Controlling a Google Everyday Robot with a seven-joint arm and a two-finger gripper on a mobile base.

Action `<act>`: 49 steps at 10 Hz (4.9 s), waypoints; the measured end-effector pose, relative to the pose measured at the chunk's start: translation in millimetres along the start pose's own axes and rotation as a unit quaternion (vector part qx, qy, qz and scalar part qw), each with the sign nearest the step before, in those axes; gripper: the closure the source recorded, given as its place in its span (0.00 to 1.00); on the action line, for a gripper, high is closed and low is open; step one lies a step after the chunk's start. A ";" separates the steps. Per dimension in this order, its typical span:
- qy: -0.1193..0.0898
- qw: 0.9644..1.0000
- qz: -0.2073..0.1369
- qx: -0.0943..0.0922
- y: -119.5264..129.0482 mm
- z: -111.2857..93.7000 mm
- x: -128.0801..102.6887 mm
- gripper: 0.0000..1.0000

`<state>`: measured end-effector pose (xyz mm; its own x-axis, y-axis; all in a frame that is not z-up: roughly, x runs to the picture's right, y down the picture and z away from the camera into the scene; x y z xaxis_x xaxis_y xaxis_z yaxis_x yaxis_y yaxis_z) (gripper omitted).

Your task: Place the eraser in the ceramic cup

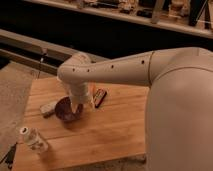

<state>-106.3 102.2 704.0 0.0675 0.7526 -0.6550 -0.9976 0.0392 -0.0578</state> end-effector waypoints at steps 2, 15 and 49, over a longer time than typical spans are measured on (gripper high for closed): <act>-0.011 1.000 0.023 0.005 -12.3 3.2 -12.7 0.35; -0.074 0.994 0.085 0.014 -90.8 61.1 -127.1 0.35; -0.054 0.995 0.088 -0.006 -93.2 80.5 -175.6 0.88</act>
<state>-26.6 19.3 885.1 -0.1120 0.8128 -0.5717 -0.9934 -0.1070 0.0425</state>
